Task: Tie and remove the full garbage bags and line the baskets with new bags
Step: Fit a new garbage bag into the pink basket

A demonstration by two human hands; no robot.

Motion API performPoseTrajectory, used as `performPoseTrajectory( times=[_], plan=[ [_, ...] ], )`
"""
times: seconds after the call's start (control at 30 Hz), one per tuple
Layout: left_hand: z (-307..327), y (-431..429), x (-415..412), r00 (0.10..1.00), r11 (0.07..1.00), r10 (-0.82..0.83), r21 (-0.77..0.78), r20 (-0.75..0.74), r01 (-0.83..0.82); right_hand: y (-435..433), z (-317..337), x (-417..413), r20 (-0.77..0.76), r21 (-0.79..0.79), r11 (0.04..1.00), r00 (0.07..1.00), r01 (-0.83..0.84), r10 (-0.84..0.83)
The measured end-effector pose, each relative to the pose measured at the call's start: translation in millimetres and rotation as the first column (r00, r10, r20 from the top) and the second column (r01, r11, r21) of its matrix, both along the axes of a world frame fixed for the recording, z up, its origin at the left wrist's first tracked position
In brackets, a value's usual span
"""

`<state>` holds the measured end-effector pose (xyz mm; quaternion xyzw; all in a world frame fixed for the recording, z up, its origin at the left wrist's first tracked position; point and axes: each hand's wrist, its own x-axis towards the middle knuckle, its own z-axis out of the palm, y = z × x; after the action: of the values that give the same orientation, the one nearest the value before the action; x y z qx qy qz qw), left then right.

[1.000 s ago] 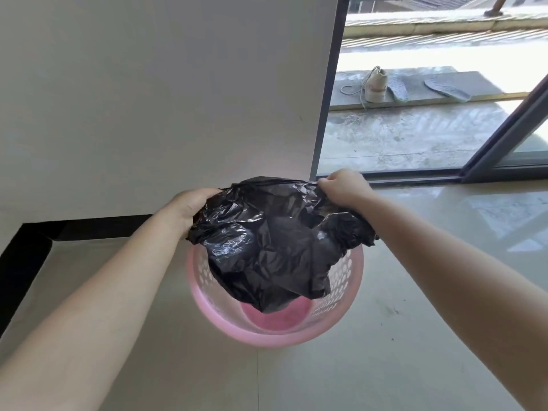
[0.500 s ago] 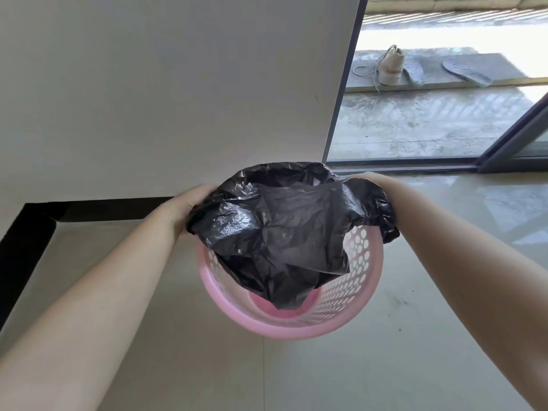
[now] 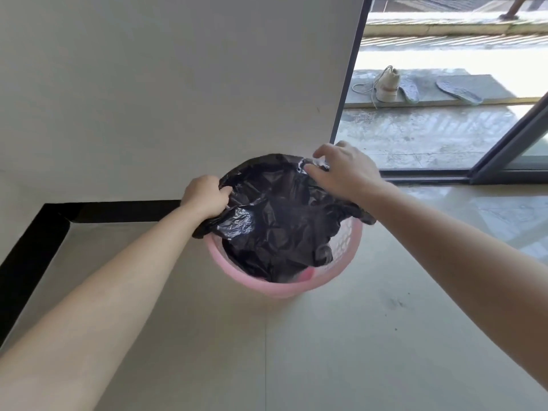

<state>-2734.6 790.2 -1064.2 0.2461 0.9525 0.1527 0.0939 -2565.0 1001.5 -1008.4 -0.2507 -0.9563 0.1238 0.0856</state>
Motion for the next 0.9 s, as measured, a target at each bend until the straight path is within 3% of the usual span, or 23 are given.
performPoseTrajectory(
  times=[0.17, 0.23, 0.33, 0.47, 0.53, 0.6, 0.67, 0.8, 0.9],
  plan=[
    [6, -20, -17, 0.992, 0.987, 0.119, 0.105, 0.043, -0.123, -31, 5, 15, 0.112, 0.074, 0.969, 0.967, -0.236, 0.227],
    [9, -26, -11, 0.99, 0.99, 0.12, 0.06, 0.075, -0.125, -37, -4, 23, 0.186, 0.095, 0.951, 0.944, -0.293, 0.272],
    [22, -32, 10, 0.967, 0.987, -0.122, 0.074, -0.223, 0.141, -36, -15, 33, 0.205, 0.147, 0.913, 0.915, -0.381, 0.348],
    [29, -43, 41, 0.844, 0.873, -0.488, -0.105, -0.222, 0.477, -30, -27, 53, 0.055, 0.295, 0.832, 0.878, -0.47, 0.476],
    [26, -50, 53, 0.727, 0.804, -0.581, -0.12, -0.367, 0.582, -27, -32, 65, -0.053, 0.381, 0.813, 0.867, -0.441, 0.495],
    [24, -58, 61, 0.637, 0.775, -0.531, -0.015, -0.559, 0.632, -27, -38, 77, -0.097, 0.463, 0.776, 0.845, -0.429, 0.525],
    [21, -61, 71, 0.652, 0.793, -0.365, 0.145, -0.664, 0.592, -24, -45, 89, -0.132, 0.543, 0.714, 0.795, -0.441, 0.592],
    [-5, -71, 114, 0.761, 0.769, -0.036, 0.468, -0.648, 0.435, -15, -53, 107, -0.189, 0.647, 0.604, 0.669, -0.466, 0.719],
    [-29, -78, 143, 0.756, 0.731, -0.102, 0.467, -0.646, 0.498, -12, -61, 113, -0.108, 0.753, 0.459, 0.6, -0.471, 0.793]
  ],
)
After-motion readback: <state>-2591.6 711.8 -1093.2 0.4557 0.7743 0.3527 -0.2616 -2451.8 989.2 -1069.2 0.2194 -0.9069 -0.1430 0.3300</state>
